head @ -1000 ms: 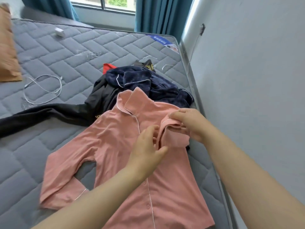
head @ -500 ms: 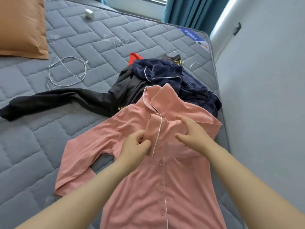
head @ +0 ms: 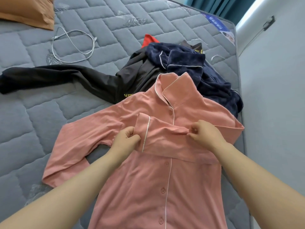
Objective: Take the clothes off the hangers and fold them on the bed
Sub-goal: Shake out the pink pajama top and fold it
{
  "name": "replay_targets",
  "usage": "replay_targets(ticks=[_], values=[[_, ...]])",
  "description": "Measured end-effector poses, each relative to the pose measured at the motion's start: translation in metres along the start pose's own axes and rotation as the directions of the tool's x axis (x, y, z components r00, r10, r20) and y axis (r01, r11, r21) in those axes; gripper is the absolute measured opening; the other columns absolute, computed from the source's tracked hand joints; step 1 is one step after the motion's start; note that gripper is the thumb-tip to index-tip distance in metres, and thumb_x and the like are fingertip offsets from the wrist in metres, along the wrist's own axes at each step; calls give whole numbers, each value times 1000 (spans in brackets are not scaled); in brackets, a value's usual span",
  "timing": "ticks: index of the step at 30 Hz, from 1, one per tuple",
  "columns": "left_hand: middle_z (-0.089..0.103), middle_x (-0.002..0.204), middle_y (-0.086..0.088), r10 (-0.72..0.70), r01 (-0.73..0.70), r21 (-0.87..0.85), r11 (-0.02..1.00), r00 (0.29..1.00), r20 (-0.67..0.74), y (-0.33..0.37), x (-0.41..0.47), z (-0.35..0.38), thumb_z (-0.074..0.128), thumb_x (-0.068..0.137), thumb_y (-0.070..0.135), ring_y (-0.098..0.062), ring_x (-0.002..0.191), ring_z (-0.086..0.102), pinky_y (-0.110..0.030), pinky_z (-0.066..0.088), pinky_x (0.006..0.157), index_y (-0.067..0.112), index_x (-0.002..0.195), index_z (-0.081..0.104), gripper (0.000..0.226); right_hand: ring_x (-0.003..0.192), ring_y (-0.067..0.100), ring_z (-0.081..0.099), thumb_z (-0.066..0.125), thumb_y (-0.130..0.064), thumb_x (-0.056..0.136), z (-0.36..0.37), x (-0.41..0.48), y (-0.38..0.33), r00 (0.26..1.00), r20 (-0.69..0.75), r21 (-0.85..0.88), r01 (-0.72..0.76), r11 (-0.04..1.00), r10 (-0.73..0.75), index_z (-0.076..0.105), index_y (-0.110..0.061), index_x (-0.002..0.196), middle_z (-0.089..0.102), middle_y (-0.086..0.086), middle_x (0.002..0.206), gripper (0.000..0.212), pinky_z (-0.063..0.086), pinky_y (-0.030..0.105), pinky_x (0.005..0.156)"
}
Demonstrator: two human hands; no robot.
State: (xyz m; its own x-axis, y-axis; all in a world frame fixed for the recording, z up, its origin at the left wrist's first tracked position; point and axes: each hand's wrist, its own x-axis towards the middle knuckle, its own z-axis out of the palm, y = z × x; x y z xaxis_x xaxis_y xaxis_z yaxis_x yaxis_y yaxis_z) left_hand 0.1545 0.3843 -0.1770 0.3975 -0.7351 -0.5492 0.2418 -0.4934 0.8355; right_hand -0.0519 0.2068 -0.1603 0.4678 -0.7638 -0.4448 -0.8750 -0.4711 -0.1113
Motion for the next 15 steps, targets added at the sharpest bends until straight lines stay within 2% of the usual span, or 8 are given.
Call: replay_targets(ticks=[2,4,7,10,12,15], values=[[48,77,-12,-45,45,5,999,999,-25,-11,11,-2,47,60,16,-23,76,44,-41,40,72,-17,86,49,42,94,26,56,63,-30,84,1,4,2,999,-10,-32,38,999,-38,55,-22,97,47,-1,101,17,43,35,69],[44,75,-10,-97,97,3,995,995,-30,-18,21,-4,49,60,19,-22,74,40,-36,33,70,-8,80,51,34,101,25,55,64,-32,82,0,10,5,998,37,-70,46,996,-44,52,-22,111,50,0,110,34,47,38,76],[52,73,-7,-155,155,-1,988,988,-26,-25,35,-6,58,62,26,-19,70,45,-34,35,67,8,79,55,25,105,24,56,63,-31,83,5,19,6,999,36,-79,22,997,-20,56,-23,115,60,1,113,34,46,36,80],[63,90,-4,-101,102,93,990,995,-10,-34,47,-6,68,81,22,-19,82,55,-33,42,76,9,96,61,20,99,27,58,66,-26,84,5,26,6,994,-101,100,-18,995,29,64,-18,103,65,3,102,21,46,37,78],[63,93,-4,-8,14,154,988,999,-41,-34,53,-6,63,88,11,-17,84,55,-32,43,78,9,99,59,12,89,27,58,67,-23,83,1,31,8,988,-152,195,-6,981,36,65,-18,82,64,1,86,6,44,36,70],[64,91,-3,122,-112,81,990,983,-138,-29,58,-8,62,88,6,-16,83,57,-35,47,81,14,96,57,12,75,23,54,68,-23,82,-7,33,12,960,-271,302,23,953,63,52,-25,63,57,-6,69,25,38,35,63]])
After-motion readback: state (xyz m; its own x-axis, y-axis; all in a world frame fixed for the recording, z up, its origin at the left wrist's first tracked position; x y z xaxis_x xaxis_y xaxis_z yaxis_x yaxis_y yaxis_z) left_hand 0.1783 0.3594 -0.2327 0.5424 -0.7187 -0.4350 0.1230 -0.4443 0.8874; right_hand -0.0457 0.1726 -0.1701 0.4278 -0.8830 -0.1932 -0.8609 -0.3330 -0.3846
